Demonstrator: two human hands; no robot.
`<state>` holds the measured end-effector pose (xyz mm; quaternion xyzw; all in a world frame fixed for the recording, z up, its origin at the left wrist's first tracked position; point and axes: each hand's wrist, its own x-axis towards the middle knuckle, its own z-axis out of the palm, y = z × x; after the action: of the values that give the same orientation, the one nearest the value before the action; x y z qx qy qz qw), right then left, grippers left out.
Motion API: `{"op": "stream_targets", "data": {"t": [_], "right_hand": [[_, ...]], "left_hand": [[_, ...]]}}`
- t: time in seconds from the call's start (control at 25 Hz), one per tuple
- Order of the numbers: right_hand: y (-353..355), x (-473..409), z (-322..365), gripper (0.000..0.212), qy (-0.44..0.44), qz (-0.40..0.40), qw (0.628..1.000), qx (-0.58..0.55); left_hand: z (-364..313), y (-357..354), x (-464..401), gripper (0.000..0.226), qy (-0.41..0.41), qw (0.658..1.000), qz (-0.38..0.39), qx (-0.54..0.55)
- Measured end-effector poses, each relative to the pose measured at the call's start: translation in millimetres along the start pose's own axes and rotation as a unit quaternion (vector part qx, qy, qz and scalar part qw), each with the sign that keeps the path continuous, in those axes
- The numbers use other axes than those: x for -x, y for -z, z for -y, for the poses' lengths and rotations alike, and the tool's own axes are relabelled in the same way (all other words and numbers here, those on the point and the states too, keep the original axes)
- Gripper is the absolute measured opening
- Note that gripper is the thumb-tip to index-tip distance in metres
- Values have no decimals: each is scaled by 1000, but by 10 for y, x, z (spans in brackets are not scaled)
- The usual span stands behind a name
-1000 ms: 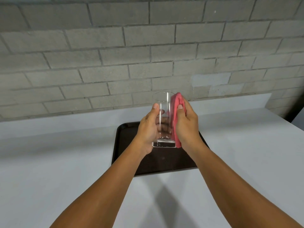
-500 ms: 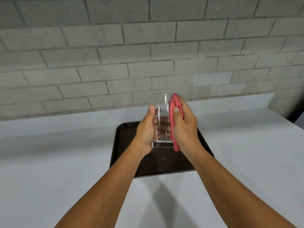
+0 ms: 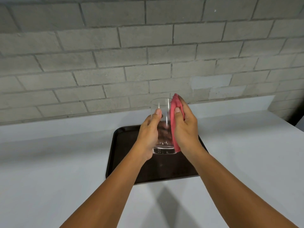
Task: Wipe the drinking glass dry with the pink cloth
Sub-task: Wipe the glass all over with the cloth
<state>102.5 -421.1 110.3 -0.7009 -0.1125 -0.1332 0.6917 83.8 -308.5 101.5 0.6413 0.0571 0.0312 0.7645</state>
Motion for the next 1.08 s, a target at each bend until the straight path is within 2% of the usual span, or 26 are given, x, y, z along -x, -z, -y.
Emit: {"op": "stream_targets", "data": {"t": [0.12, 0.28, 0.44, 0.56, 0.72, 0.88, 0.96, 1.08], "right_hand": [[39, -82, 25, 41, -3, -13, 1000, -7], [-12, 191, -89, 43, 40, 30, 998, 25], [58, -59, -96, 36, -26, -27, 999, -21], [99, -223, -59, 29, -41, -56, 997, -22], [195, -171, -279, 31, -65, -106, 992, -1], [290, -23, -454, 29, -93, -127, 988, 3], [328, 86, -521, 27, -103, -129, 986, 9], [409, 288, -644, 26, -139, -117, 983, 36]], "left_hand": [[9, -38, -32, 73, 7, 1000, 18, 15], [-44, 0, -169, 68, 7, 1000, 9, -15], [24, -7, -134, 69, 8, 999, 48, 14], [105, -25, -117, 70, 3, 998, 68, 18], [221, 30, -191, 62, 25, 999, 35, 29], [406, 139, -339, 41, 26, 999, 26, 20], [508, 187, -440, 31, 9, 1000, 11, -12], [642, 232, -591, 34, -21, 995, -36, -88]]}}
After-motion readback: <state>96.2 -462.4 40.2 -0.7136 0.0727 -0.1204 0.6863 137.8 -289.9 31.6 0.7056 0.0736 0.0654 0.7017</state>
